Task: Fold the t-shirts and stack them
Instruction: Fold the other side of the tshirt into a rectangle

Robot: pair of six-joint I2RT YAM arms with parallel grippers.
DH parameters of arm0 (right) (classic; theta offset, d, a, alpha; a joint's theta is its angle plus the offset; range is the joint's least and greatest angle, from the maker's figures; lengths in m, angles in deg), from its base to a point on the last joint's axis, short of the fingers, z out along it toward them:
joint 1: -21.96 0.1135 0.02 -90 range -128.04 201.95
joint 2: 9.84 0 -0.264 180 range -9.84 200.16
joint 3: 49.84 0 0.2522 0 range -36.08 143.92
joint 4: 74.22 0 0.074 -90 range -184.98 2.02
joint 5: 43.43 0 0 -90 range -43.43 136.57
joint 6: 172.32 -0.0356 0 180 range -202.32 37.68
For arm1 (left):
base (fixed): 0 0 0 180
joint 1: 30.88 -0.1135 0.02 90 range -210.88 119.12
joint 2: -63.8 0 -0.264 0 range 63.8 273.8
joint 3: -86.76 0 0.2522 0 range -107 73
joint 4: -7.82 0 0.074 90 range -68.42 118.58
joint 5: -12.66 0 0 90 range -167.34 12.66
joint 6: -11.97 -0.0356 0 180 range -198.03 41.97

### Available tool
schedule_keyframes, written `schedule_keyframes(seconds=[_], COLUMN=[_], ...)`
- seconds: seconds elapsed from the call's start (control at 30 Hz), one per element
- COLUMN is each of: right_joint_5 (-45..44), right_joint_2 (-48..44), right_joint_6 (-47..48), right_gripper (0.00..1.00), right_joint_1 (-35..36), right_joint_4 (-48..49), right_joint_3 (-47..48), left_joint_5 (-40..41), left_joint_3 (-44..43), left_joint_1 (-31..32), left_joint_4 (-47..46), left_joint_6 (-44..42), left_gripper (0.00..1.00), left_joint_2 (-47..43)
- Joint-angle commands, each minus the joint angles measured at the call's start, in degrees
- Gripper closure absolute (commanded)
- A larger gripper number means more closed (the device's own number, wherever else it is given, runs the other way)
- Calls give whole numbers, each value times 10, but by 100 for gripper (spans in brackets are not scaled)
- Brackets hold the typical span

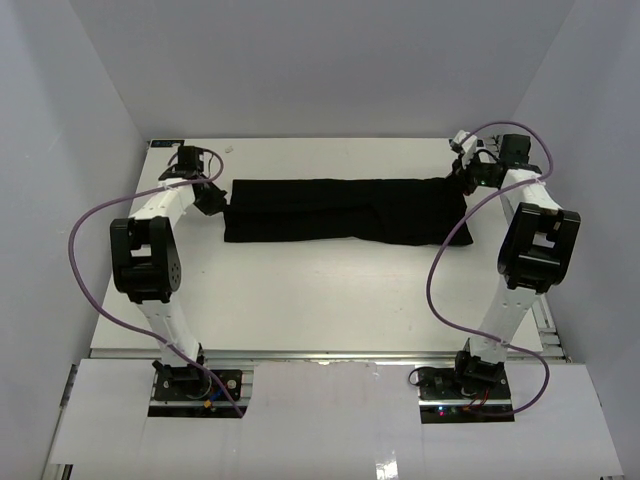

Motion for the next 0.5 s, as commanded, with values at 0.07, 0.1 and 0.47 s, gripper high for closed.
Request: schedule_keyframes(seconds=[0.07, 0.1, 0.47], right_joint_5=[-32, -36, -91], right_joint_2=[15, 17, 37], right_joint_6=[-17, -20, -73], right_gripper=[94, 94, 94], right_joint_1=[4, 5, 7], right_joint_4=[35, 37, 92], right_joint_3=[29, 29, 30], left_joint_5=[0, -1, 1], left_joint_3=[-40, -43, -64], left_joint_1=[-3, -3, 1], left_joint_4=[-2, -3, -3], left_joint_6=[-7, -6, 0], left_gripper=[92, 92, 92], left_joint_2=[17, 20, 19])
